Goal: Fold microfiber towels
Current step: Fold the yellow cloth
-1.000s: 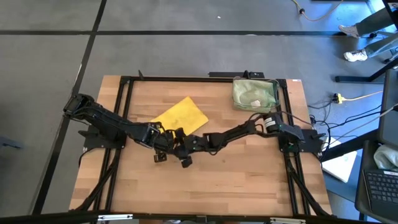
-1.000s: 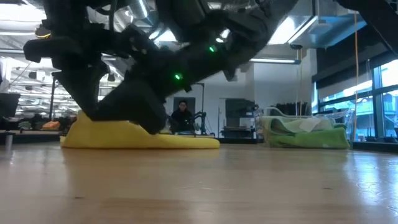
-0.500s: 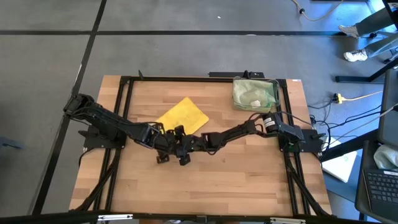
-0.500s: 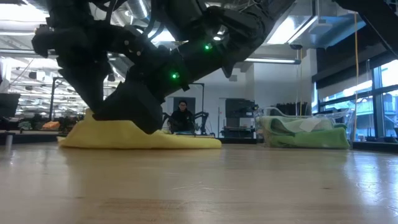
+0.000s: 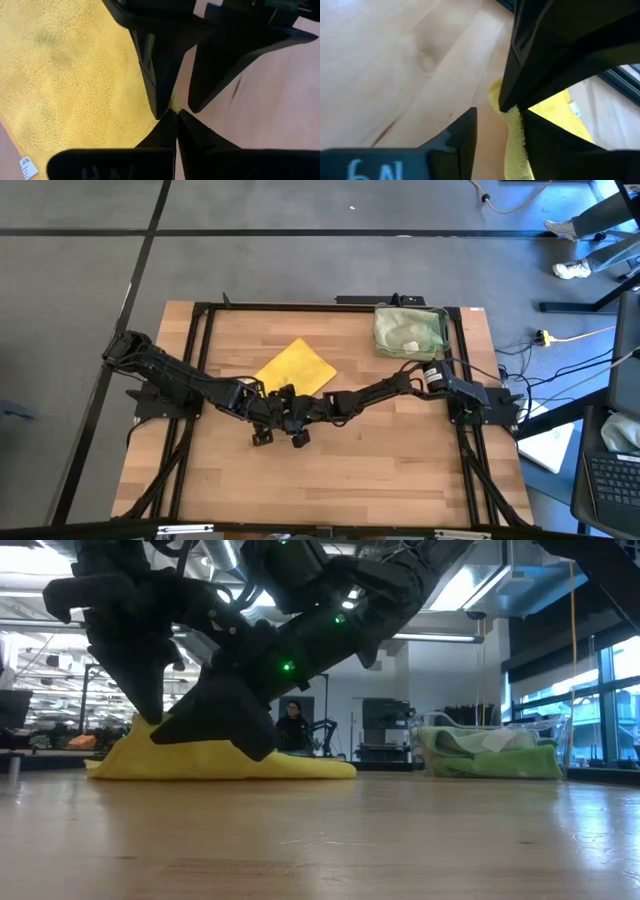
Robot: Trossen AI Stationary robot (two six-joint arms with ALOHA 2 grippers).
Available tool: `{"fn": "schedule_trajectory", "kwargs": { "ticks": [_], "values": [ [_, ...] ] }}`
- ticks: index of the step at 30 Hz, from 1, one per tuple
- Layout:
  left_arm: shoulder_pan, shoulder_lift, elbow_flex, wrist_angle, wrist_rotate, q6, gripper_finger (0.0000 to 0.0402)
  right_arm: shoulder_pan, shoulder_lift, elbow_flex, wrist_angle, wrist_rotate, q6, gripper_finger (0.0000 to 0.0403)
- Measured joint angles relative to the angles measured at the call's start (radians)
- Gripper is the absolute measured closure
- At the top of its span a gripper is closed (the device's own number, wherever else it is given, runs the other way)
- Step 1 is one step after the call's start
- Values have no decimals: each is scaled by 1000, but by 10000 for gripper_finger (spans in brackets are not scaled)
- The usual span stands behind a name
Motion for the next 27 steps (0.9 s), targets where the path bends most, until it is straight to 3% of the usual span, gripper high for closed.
{"fn": "schedule_trajectory", "kwargs": {
  "ticks": [14, 20, 27],
  "values": [
    [0, 0, 0, 68, 5, 16, 401, -5, 0, -1, 8, -27, -9, 335],
    [1, -1, 3, 79, -5, 34, 401, -5, 5, -3, -10, -28, -8, 391],
    [-22, -70, 2, -25, -24, 35, 401, -5, -2, 1, -117, -29, -1, 394]
  ]
}}
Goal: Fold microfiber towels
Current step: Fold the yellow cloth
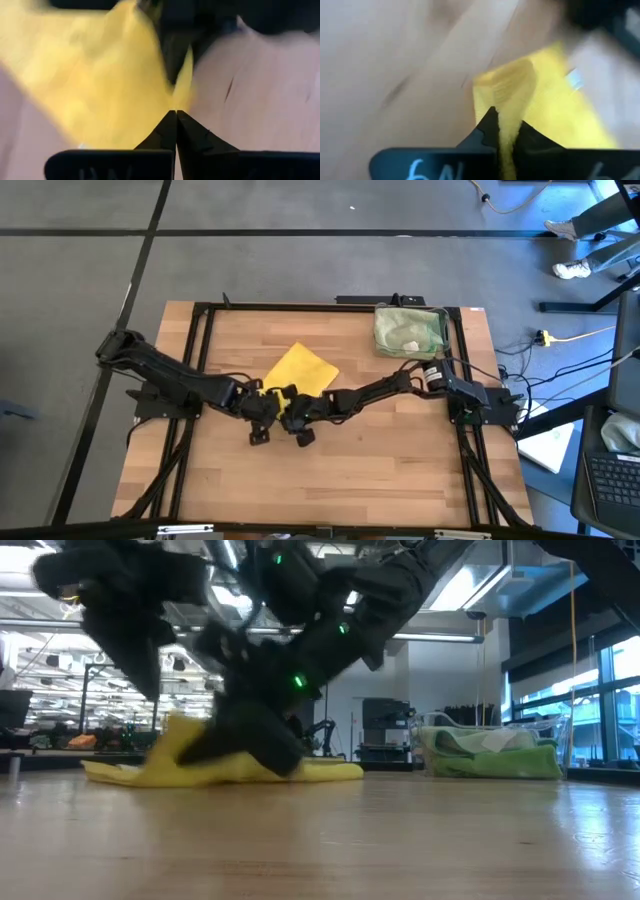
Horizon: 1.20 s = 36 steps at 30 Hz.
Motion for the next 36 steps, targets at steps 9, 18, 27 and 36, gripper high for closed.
{"fn": "schedule_trajectory", "kwargs": {
  "ticks": [9, 18, 27, 36],
  "values": [
    [-72, -177, 0, -115, -202, -39, 401, 16, -31, -4, -171, 0, 3, 398],
    [-111, -235, 0, -109, -295, -73, 401, 23, -136, -3, -201, 31, 1, 397],
    [-159, -211, -1, -109, -314, -116, 401, -94, -197, -2, -341, 132, 106, 396],
    [-204, -212, -2, -118, -448, -118, 401, -128, -204, -46, -444, 110, 195, 396]
  ]
}}
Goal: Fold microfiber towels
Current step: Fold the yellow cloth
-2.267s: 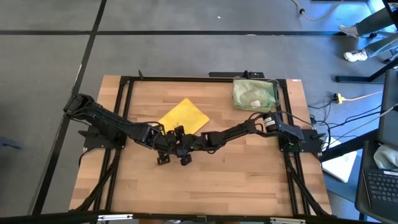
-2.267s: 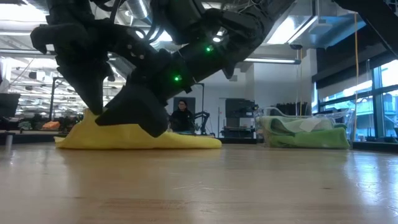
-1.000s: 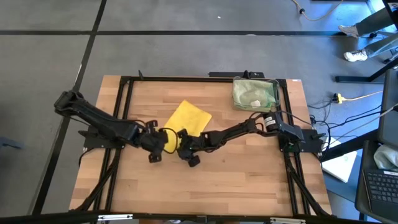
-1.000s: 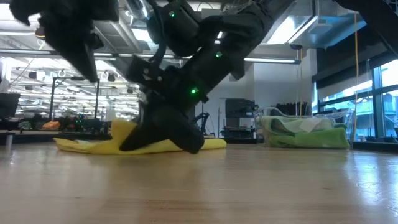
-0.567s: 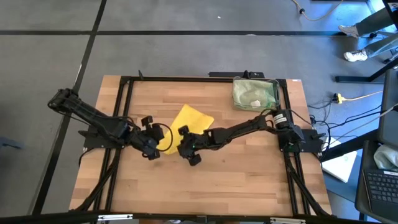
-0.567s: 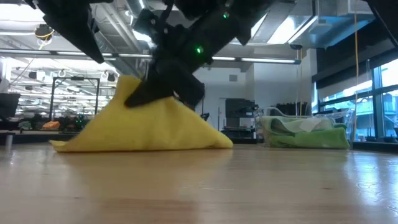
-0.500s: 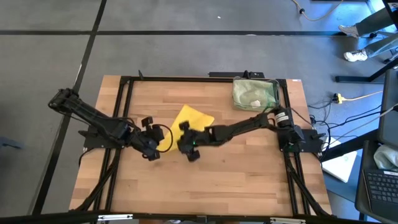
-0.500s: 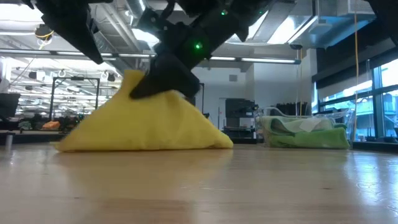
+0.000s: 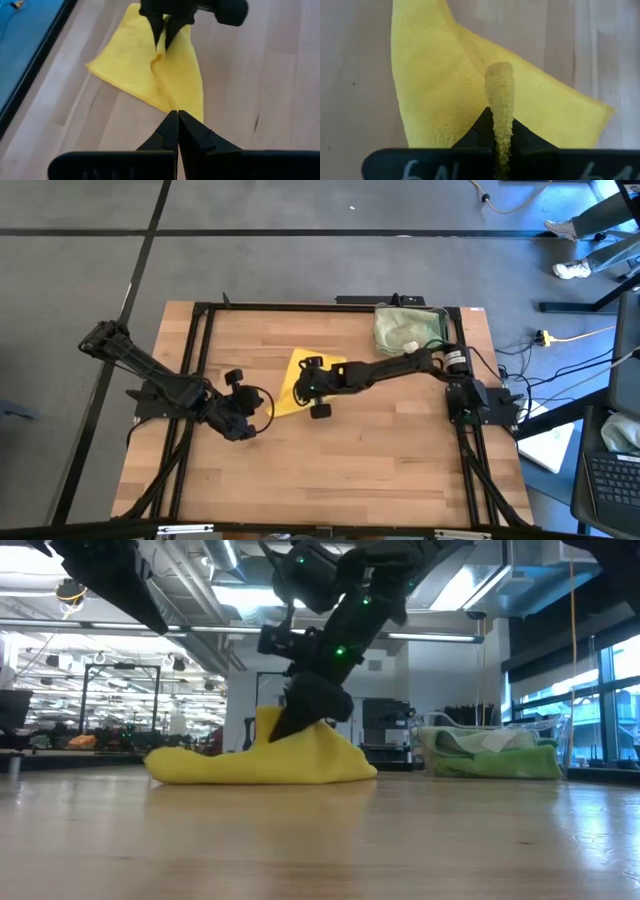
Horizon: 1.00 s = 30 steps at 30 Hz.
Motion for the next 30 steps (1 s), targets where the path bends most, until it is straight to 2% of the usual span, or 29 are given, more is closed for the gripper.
{"fn": "schedule_trajectory", "kwargs": {
  "ticks": [7, 12, 14, 17, 19, 24, 26, 30],
  "values": [
    [-3, 0, -1, -3, -14, 0, 401, 0, -60, -40, 30, 90, 14, 396],
    [-3, 0, -67, 24, -102, 0, 400, 24, -137, -41, 43, 109, -17, 396],
    [2, -1, -117, 65, -126, 2, 390, 33, -155, -41, 28, 107, -20, 396],
    [28, -2, -209, 206, -123, 3, 353, 42, -160, -41, -1, 99, -26, 396],
    [53, -2, -274, 359, -92, 26, 320, 47, -159, -43, -32, 81, -16, 396],
    [147, -2, -442, 830, 68, 157, 247, 61, -171, -119, 0, 65, 5, 396],
    [189, -2, -485, 942, 126, 183, 228, 62, -181, -142, 15, 60, 28, 396],
    [275, 0, -524, 1051, 260, 207, 207, 68, -203, -220, 36, 58, 66, 396]
  ]
}}
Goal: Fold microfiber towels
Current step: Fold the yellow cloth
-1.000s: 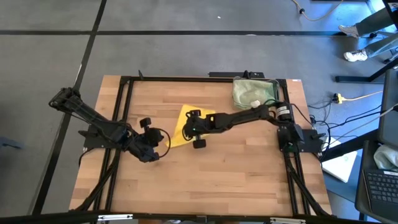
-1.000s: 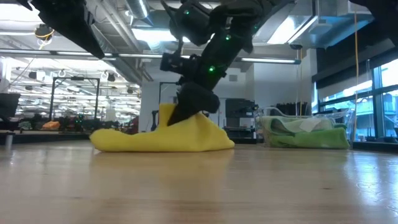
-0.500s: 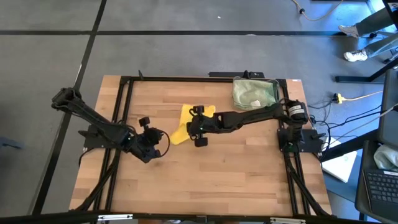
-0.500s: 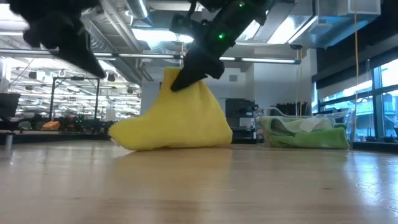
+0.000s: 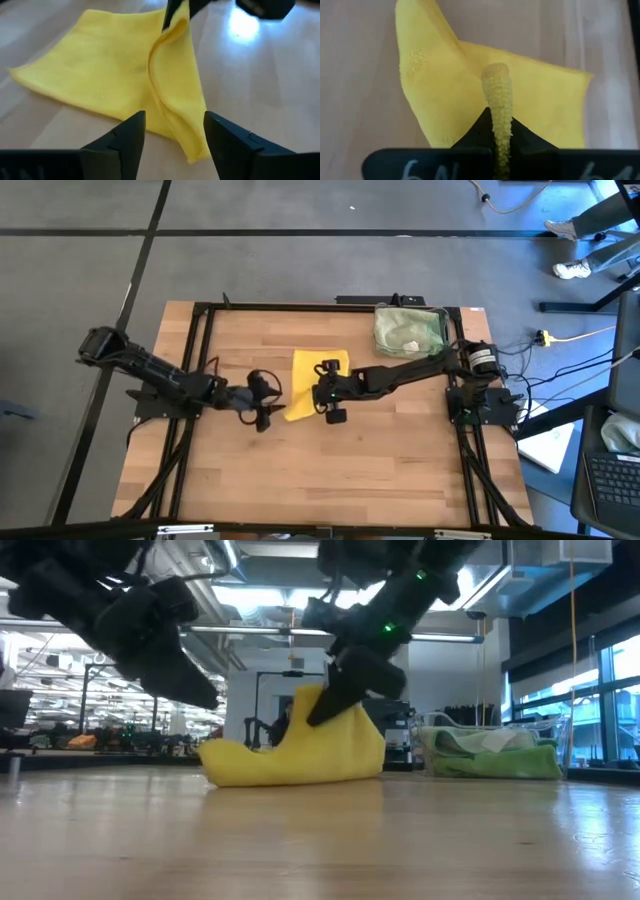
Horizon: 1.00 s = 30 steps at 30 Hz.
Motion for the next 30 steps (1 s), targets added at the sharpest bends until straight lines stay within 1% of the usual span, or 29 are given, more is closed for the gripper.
{"fn": "schedule_trajectory", "kwargs": {
  "ticks": [3, 6, 10, 12, 15, 21, 23, 27, 30],
  "values": [
    [45, 10, -2, 69, 87, 25, 201, 10, -23, -48, 52, -2, 5, 396],
    [75, 35, -2, 156, 141, 51, 200, 22, -36, -86, 94, 19, 6, 396],
    [120, 118, -3, 262, 176, 62, 200, 40, -49, -136, 182, 37, -14, 396],
    [145, 167, -3, 320, 219, 62, 196, 51, -56, -158, 239, 49, -26, 396],
    [172, 247, 14, 426, 281, 58, 192, 54, -65, -187, 262, 54, -26, 396],
    [190, 396, 137, 415, 289, 134, 190, 55, -72, -196, 278, 63, -28, 396],
    [197, 439, 182, 383, 294, 160, 189, 64, -72, -196, 281, 63, -29, 396],
    [227, 466, 238, 221, 293, 186, 185, 92, -72, -195, 240, 99, -29, 396],
    [245, 467, 242, 209, 308, 187, 185, 117, -72, -195, 214, 136, -28, 396]
  ]
}}
